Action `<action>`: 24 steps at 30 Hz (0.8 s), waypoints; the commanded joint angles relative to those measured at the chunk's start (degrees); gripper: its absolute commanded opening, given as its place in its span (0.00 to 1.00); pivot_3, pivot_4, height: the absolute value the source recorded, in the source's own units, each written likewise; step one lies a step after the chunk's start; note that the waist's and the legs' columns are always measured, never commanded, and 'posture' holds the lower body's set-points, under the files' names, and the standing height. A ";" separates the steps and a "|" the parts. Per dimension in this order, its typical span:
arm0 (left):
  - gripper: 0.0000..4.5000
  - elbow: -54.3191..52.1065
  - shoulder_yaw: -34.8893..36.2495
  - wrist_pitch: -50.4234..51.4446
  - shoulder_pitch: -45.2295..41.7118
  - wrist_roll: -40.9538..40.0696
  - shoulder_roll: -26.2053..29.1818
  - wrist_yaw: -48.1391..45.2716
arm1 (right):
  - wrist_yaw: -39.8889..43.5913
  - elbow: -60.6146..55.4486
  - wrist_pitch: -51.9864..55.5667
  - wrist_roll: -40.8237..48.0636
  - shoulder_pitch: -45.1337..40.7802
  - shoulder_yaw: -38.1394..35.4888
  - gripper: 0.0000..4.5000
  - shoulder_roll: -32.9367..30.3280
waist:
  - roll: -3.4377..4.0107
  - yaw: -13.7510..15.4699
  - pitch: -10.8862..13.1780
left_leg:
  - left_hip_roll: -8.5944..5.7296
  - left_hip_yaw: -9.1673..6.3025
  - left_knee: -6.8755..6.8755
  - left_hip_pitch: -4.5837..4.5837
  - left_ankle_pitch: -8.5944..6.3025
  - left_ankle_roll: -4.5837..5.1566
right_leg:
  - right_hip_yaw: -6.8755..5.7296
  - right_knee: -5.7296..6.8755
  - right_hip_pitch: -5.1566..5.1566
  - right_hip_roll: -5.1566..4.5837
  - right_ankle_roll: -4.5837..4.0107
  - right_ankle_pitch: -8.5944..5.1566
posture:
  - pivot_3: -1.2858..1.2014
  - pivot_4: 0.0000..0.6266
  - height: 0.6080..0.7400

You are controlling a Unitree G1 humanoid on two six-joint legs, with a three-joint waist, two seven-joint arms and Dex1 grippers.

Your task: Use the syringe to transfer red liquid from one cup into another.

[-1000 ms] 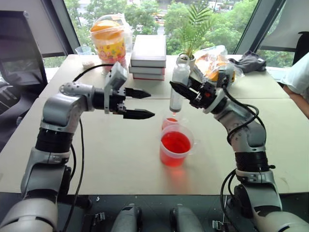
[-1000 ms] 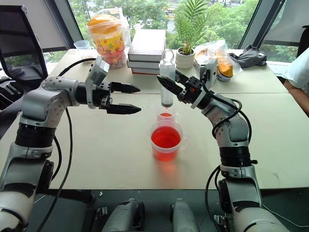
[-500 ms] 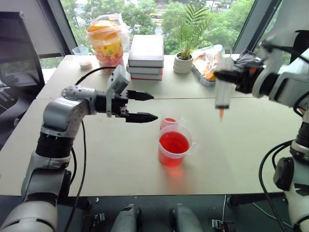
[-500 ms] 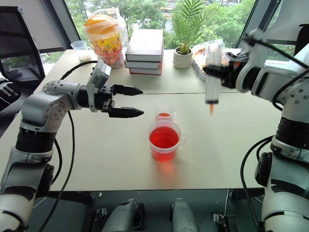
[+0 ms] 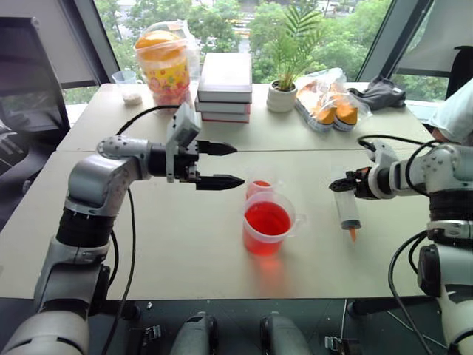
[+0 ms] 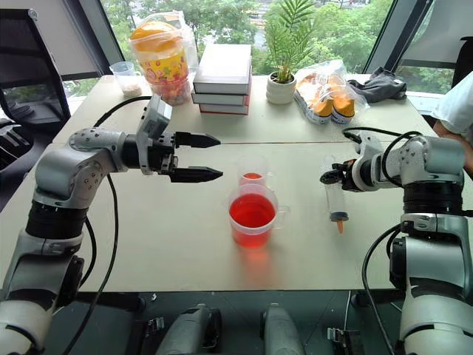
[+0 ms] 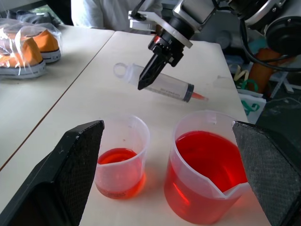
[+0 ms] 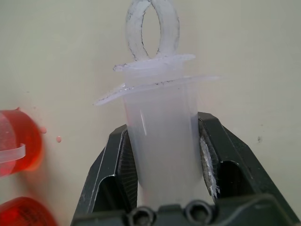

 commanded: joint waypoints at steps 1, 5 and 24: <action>1.00 -2.29 1.23 0.46 0.17 -1.68 0.52 0.61 | 2.07 2.34 -3.58 -2.81 -0.42 0.72 0.31 0.37 | 0.00 -0.01 0.00 | 0.00 0.00 0.00 0.00 0.00 0.00 | 0.00 0.00 0.00 0.01 0.00 0.00 | 0.52 0.24 1.00; 1.00 -3.22 1.39 1.48 0.46 -3.08 0.60 1.13 | 3.98 4.18 -5.57 -4.91 -0.53 1.03 0.64 0.79 | -0.01 -0.06 -0.01 | 0.00 0.01 0.03 0.01 0.00 0.00 | 0.00 0.01 0.02 0.04 0.01 0.00 | 0.52 0.24 1.00; 1.00 -7.04 3.37 4.19 4.71 -6.65 6.09 2.42 | 34.69 -53.02 -17.38 9.14 27.48 -13.35 1.00 -24.24 | 0.01 0.12 0.02 | 0.02 -0.07 0.10 0.03 -0.04 0.07 | -0.02 -0.06 0.12 0.04 0.04 -0.01 | 0.52 0.24 1.00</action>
